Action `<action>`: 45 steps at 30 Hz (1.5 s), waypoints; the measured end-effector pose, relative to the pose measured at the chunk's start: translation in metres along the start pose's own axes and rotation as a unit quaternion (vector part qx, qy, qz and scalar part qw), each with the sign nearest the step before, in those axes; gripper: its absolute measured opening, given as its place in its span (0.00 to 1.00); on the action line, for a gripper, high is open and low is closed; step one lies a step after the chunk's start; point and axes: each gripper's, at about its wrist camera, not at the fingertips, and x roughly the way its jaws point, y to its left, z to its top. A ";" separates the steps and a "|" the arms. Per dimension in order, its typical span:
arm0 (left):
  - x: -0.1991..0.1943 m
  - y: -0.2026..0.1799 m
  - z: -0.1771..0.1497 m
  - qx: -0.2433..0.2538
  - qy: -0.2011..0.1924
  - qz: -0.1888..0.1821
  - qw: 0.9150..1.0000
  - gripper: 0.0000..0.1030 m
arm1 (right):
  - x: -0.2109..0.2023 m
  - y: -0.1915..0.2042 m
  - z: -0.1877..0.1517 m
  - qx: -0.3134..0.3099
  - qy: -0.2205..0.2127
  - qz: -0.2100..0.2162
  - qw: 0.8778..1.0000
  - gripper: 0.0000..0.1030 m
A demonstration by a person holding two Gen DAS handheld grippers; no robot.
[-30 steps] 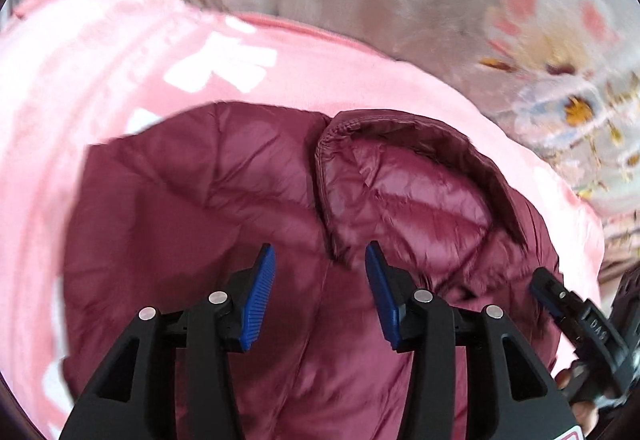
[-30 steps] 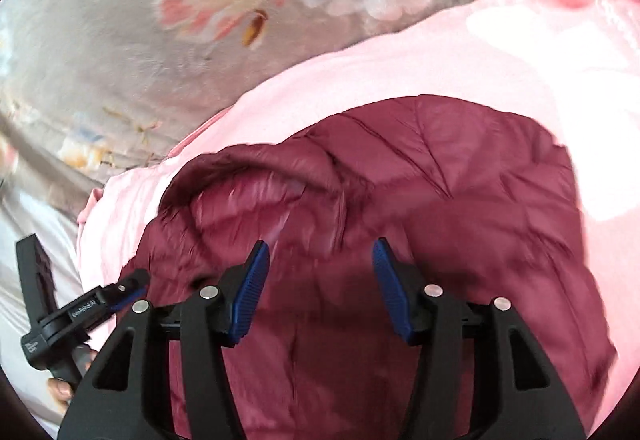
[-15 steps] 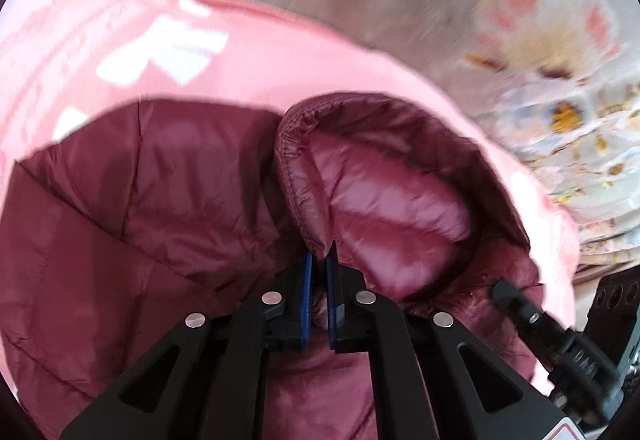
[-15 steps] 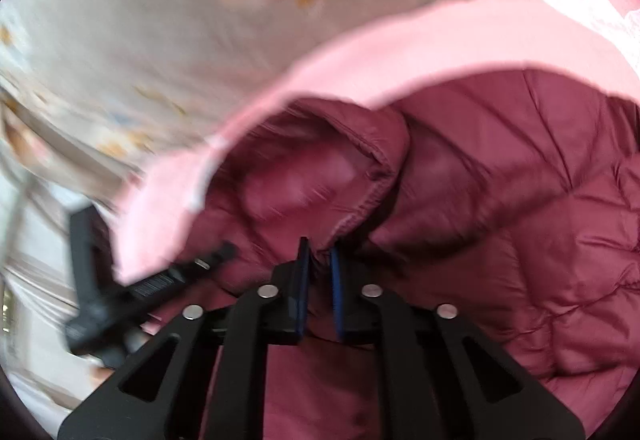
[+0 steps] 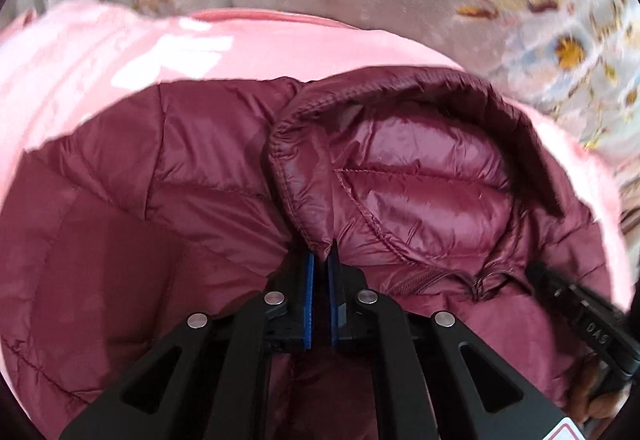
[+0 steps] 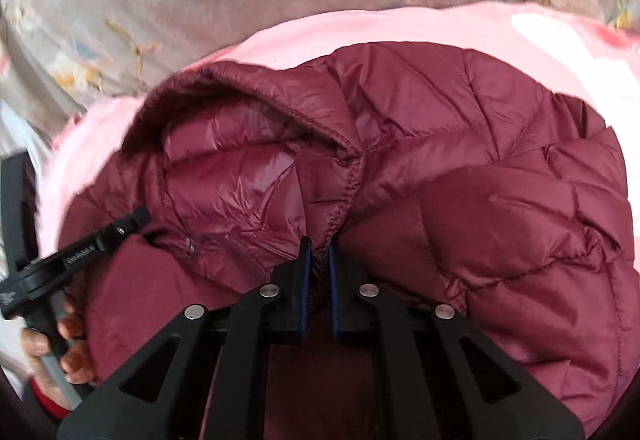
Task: Fold large clothes
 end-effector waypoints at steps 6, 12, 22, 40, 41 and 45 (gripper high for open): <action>-0.005 -0.004 -0.002 0.013 -0.011 0.034 0.999 0.15 | -0.001 0.000 0.002 -0.001 -0.006 -0.004 1.000 0.09; -0.052 0.014 0.000 0.012 -0.035 0.038 0.999 0.25 | -0.047 -0.019 0.008 0.045 -0.026 0.017 0.999 0.14; -0.056 0.001 0.107 -0.072 -0.055 0.016 0.996 0.27 | -0.039 0.022 0.105 0.049 -0.103 0.005 0.993 0.14; 0.025 -0.007 0.052 0.006 0.021 0.046 0.999 0.25 | 0.024 0.000 0.062 -0.013 -0.029 -0.040 0.999 0.08; 0.025 -0.009 0.050 0.014 0.015 0.054 0.998 0.25 | 0.025 0.002 0.061 -0.020 -0.032 -0.046 0.998 0.08; 0.028 -0.023 0.043 0.051 -0.006 0.098 0.994 0.25 | 0.026 0.010 0.060 -0.044 -0.042 -0.075 0.995 0.08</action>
